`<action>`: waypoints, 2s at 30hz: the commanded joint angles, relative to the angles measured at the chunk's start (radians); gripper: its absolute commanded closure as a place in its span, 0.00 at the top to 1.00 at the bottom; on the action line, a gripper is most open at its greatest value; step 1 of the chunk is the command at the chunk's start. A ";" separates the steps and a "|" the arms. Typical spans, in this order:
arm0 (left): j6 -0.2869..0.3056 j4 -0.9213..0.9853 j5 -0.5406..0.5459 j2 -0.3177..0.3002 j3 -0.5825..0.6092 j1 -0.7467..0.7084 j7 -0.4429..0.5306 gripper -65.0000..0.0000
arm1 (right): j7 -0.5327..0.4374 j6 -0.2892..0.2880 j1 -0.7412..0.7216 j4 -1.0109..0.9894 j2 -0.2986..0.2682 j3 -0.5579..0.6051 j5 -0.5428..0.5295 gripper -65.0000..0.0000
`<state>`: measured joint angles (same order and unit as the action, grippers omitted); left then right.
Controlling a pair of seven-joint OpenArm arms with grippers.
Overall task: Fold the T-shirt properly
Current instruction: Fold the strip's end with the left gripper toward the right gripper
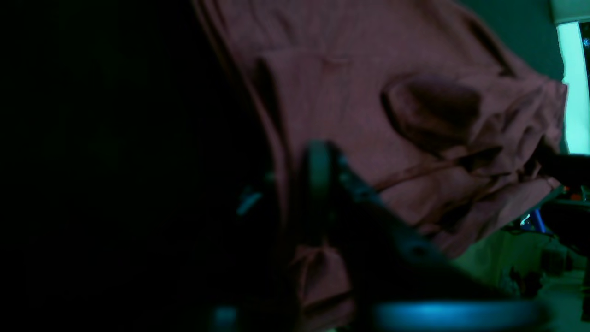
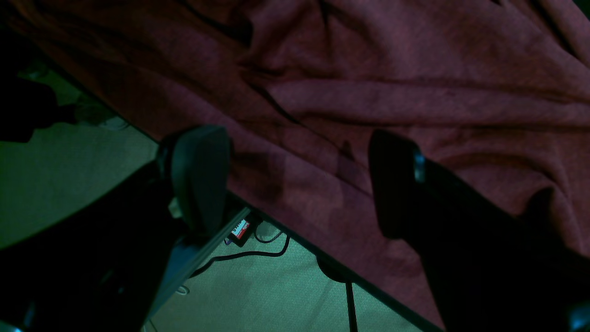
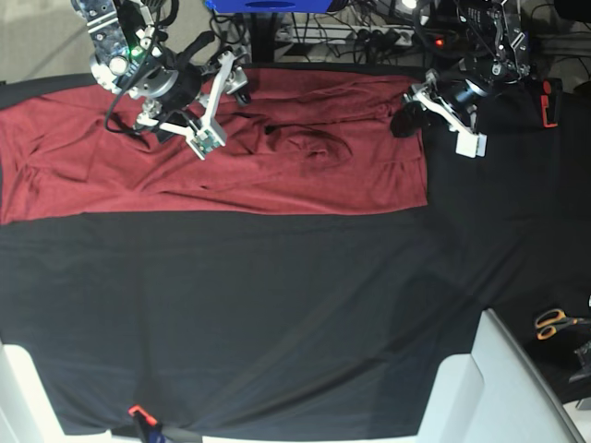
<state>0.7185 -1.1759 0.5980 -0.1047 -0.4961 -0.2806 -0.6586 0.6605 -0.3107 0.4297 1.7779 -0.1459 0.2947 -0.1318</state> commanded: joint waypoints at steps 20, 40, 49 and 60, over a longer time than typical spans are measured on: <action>-0.020 -0.028 -0.063 -0.155 -0.144 0.033 -0.071 0.00 | -0.018 -0.005 0.002 0.017 0.001 -0.004 -0.012 0.67; -0.020 -0.536 -0.059 -0.073 0.173 -0.162 -0.073 0.00 | -0.018 -0.002 0.001 0.021 0.002 -0.005 -0.012 0.67; -0.141 -0.553 -0.057 -0.045 0.428 -0.107 -0.073 0.00 | -0.018 -0.006 0.005 0.026 0.048 -0.179 -0.013 0.67; -0.291 -0.545 -0.057 -0.002 0.650 0.030 -0.073 0.00 | -0.018 -0.008 0.005 0.026 0.053 -0.240 -0.013 0.67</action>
<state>0.4217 -1.7050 0.5243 -0.1104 0.1551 -0.2596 -0.7517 0.6571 -0.3134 0.4362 1.7836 -0.0933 0.0586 -0.1349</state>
